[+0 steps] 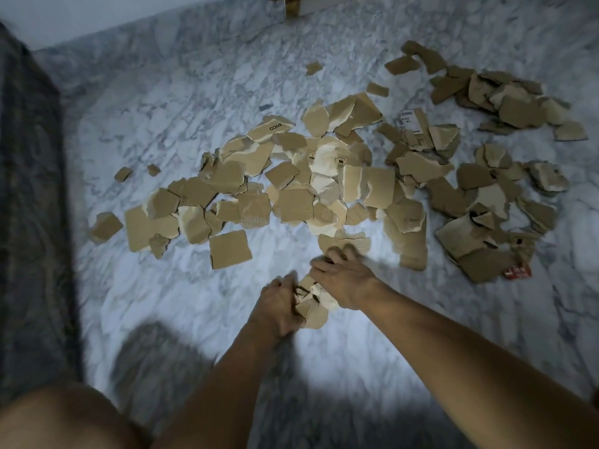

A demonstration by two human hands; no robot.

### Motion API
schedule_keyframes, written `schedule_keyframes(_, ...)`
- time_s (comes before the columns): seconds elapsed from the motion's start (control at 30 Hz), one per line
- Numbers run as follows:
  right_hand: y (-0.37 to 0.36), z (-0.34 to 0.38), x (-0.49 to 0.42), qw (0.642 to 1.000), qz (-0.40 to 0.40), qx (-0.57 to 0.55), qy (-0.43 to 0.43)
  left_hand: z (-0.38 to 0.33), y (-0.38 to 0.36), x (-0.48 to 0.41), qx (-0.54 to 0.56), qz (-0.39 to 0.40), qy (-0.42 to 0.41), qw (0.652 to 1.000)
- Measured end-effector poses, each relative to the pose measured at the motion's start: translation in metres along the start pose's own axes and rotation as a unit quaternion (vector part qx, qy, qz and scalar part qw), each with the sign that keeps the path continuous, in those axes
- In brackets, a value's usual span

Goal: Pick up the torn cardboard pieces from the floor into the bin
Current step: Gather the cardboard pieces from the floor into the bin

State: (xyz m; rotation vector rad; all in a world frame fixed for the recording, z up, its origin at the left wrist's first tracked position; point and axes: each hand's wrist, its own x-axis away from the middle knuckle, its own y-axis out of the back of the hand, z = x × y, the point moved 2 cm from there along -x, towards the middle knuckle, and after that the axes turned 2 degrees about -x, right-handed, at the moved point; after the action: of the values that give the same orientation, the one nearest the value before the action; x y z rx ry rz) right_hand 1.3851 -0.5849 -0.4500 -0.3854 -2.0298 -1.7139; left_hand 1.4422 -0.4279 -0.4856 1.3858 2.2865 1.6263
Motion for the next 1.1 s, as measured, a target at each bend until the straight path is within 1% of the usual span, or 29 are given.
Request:
schedule_keyframes(0.07,-0.004,0.002,0.003,0.999,-0.051,0.009,0.009,0.003,0.002,0.003,0.039,-0.01,0.007,0.999)
schedule_keyframes(0.13,-0.004,0.002,0.008,0.994,-0.11,0.014,0.018,0.002,0.005,0.004,0.05,0.008,0.013,0.999)
schedule_keyframes(0.17,-0.004,0.002,0.011,0.992,-0.127,0.007,0.018,0.002,0.007,0.004,0.048,0.019,0.013,0.999)
schedule_keyframes(0.27,-0.005,-0.004,0.021,0.989,-0.127,-0.068,0.004,0.004,0.011,0.004,0.045,0.061,0.043,0.996)
schedule_keyframes(0.33,-0.006,-0.013,0.027,0.979,-0.098,-0.176,-0.01,0.008,0.018,0.005,0.07,0.09,0.087,0.99)
schedule_keyframes(0.37,-0.004,-0.019,0.032,0.962,-0.085,-0.258,-0.011,0.01,0.023,0.005,0.07,0.092,0.096,0.989)
schedule_keyframes(0.4,-0.005,-0.026,0.036,0.932,-0.061,-0.356,-0.019,0.011,0.031,0.004,0.057,0.093,0.101,0.989)
schedule_keyframes(0.47,-0.002,-0.042,0.047,0.855,-0.009,-0.517,-0.042,0.009,0.05,-0.002,0.082,0.085,0.105,0.987)
schedule_keyframes(0.53,-0.005,-0.066,0.057,0.794,0.015,-0.6,-0.1,0.0,0.07,-0.014,0.138,0.079,0.106,0.982)
schedule_keyframes(0.57,-0.011,-0.081,0.064,0.772,0.02,-0.622,-0.131,-0.009,0.078,-0.02,0.155,0.087,0.1,0.979)
schedule_keyframes(0.6,-0.017,-0.094,0.07,0.763,0.025,-0.626,-0.158,-0.02,0.084,-0.026,0.153,0.101,0.088,0.979)
schedule_keyframes(0.63,-0.025,-0.104,0.077,0.771,0.031,-0.609,-0.182,-0.032,0.087,-0.032,0.136,0.118,0.073,0.981)
schedule_keyframes(0.73,-0.059,-0.112,0.097,0.836,0.064,-0.489,-0.242,-0.07,0.07,-0.045,0.07,0.163,0.025,0.984)
schedule_keyframes(0.8,-0.083,-0.1,0.108,0.864,0.052,-0.422,-0.269,-0.087,0.044,-0.054,-0.006,0.147,-0.022,0.989)
schedule_keyframes(0.83,-0.092,-0.094,0.112,0.867,0.039,-0.412,-0.278,-0.092,0.031,-0.058,-0.055,0.126,-0.039,0.99)
schedule_keyframes(0.9,-0.105,-0.089,0.119,0.853,0.022,-0.428,-0.297,-0.096,0.01,-0.061,-0.147,0.098,-0.058,0.983)
schedule_keyframes(0.93,-0.107,-0.089,0.121,0.848,0.018,-0.437,-0.3,-0.097,0.003,-0.061,-0.172,0.083,-0.059,0.98)
schedule_keyframes(1.0,-0.108,-0.094,0.122,0.84,0.01,-0.452,-0.299,-0.095,-0.004,-0.058,-0.175,0.059,-0.041,0.982)
schedule_keyframes(1.03,-0.106,-0.097,0.122,0.83,-0.002,-0.471,-0.3,-0.093,-0.005,-0.056,-0.165,0.049,-0.032,0.984)
schedule_keyframes(1.1,-0.102,-0.103,0.12,0.791,-0.031,-0.528,-0.308,-0.089,-0.003,-0.053,-0.129,0.036,-0.028,0.991)
